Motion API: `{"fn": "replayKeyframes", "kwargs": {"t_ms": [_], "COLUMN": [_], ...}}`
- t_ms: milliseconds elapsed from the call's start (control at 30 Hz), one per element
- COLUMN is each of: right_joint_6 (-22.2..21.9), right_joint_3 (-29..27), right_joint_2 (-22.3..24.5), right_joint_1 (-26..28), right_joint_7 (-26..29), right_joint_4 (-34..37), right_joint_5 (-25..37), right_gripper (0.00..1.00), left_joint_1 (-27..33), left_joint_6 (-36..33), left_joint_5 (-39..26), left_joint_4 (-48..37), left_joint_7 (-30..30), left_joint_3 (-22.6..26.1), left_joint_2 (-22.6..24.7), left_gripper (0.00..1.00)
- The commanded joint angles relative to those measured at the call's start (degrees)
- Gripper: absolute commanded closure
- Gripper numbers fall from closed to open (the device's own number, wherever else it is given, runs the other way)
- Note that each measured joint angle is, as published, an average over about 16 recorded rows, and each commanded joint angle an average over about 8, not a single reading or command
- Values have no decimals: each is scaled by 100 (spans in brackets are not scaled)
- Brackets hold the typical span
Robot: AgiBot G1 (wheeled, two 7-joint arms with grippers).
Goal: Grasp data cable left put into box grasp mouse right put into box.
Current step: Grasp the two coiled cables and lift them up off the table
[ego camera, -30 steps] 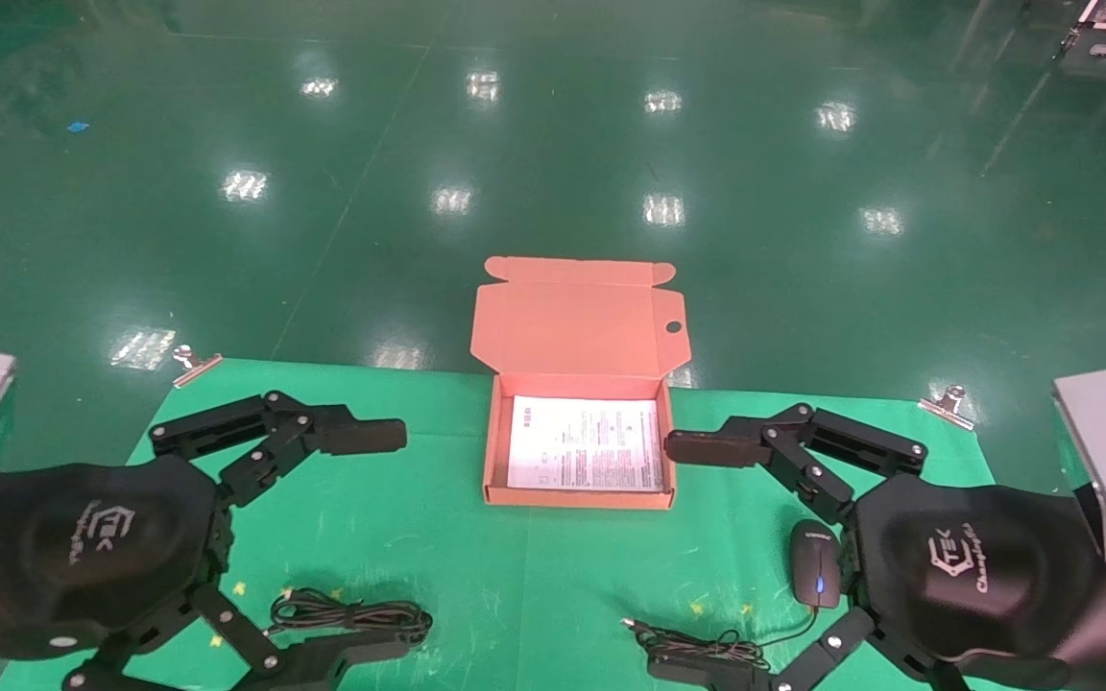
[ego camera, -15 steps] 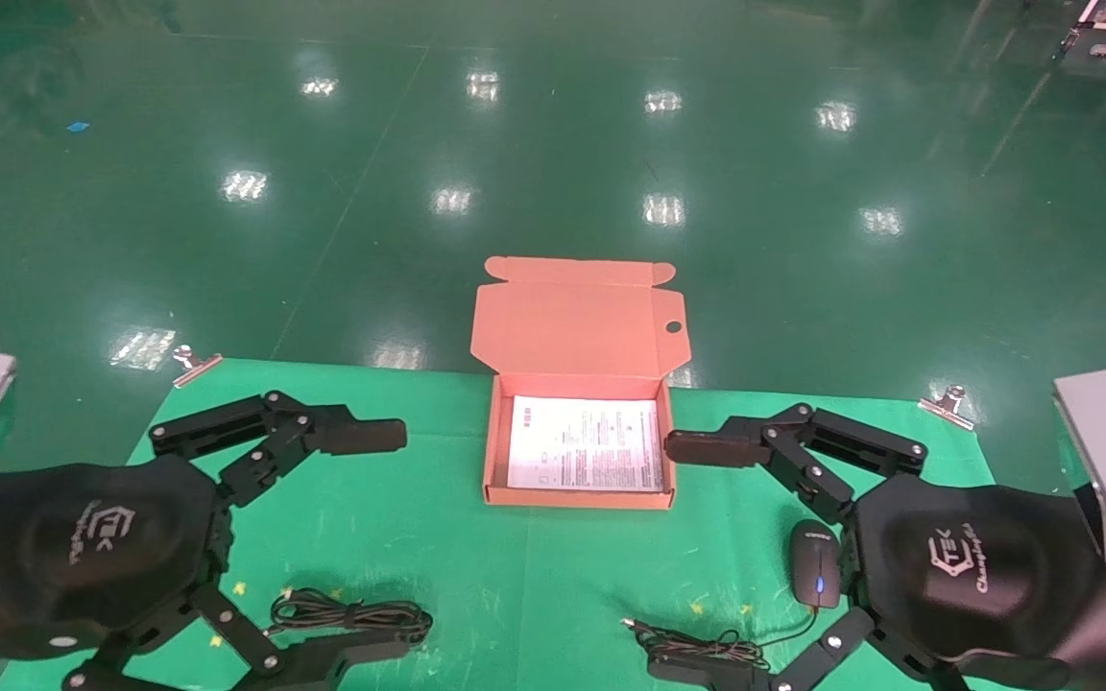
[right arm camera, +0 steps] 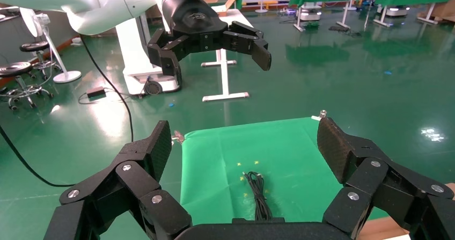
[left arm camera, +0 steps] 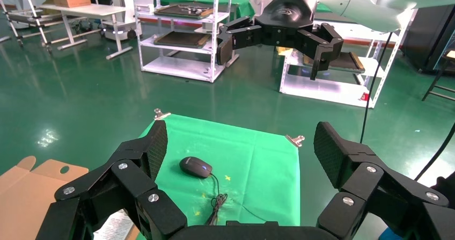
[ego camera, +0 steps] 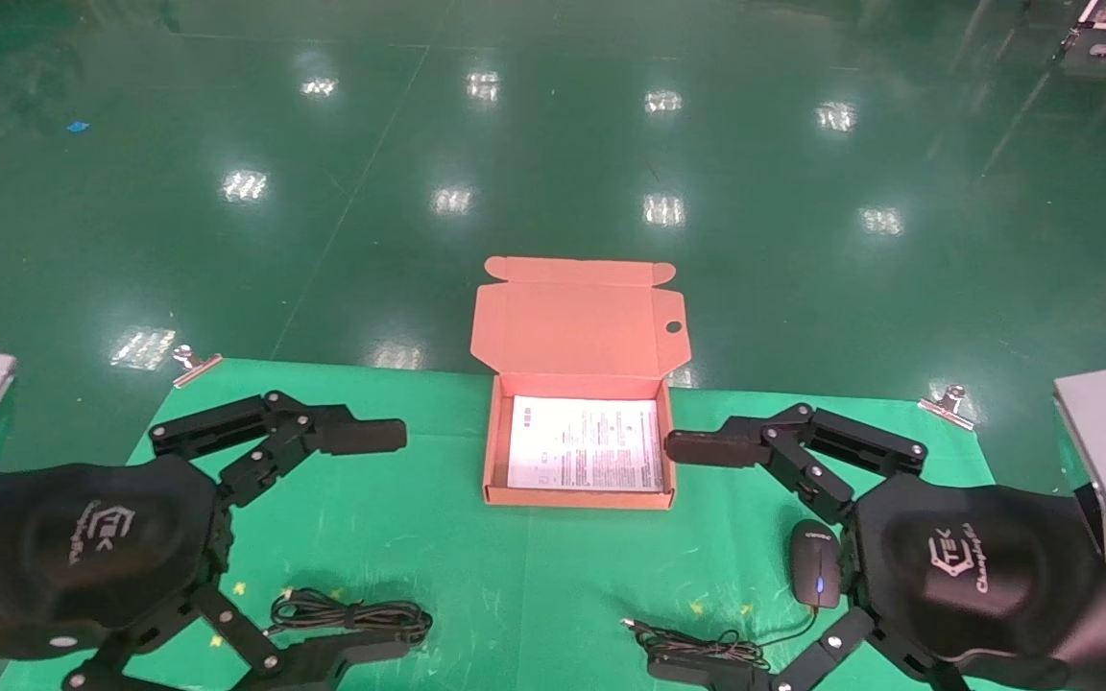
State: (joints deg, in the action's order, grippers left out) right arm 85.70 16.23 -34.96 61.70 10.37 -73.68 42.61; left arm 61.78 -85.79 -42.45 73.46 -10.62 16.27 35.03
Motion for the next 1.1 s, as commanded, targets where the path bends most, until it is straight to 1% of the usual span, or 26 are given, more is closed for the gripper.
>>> {"fn": "replayKeyframes", "kwargs": {"t_ms": [33,167,333,533,733,900,1100], "right_joint_6": [-1,19,78,165,191,117,-144], "right_joint_3": [-10,65,275,617,1007,1346,1719], "right_joint_2": [1,12,-16,-146,-336,-517,-773], "right_joint_1": [-6,51,292,692,1017,1198,1273], "right_joint_7": [14,-128,-474,-1086,-1708,-2124,-2470], "right_joint_4": [3,-36,-95,-160,-161,-163,-144], "right_joint_5": [-30,245,965,2043,3105,3968,4979], "right_gripper": [0,0,0,0,0,0,0], "left_joint_1": [-10,85,442,1109,1706,1952,1997], "left_joint_6": [5,-56,-248,-398,-329,-114,183], "left_joint_5": [21,-213,-929,-2189,-3511,-4542,-5592], "left_joint_4": [11,-40,-157,-151,-15,182,340], "left_joint_7": [2,25,36,15,0,-21,-127], "left_joint_3": [-11,96,454,1101,1739,2127,2494], "left_joint_2": [-4,6,86,274,517,726,978], "left_gripper": [0,0,0,0,0,0,0]}}
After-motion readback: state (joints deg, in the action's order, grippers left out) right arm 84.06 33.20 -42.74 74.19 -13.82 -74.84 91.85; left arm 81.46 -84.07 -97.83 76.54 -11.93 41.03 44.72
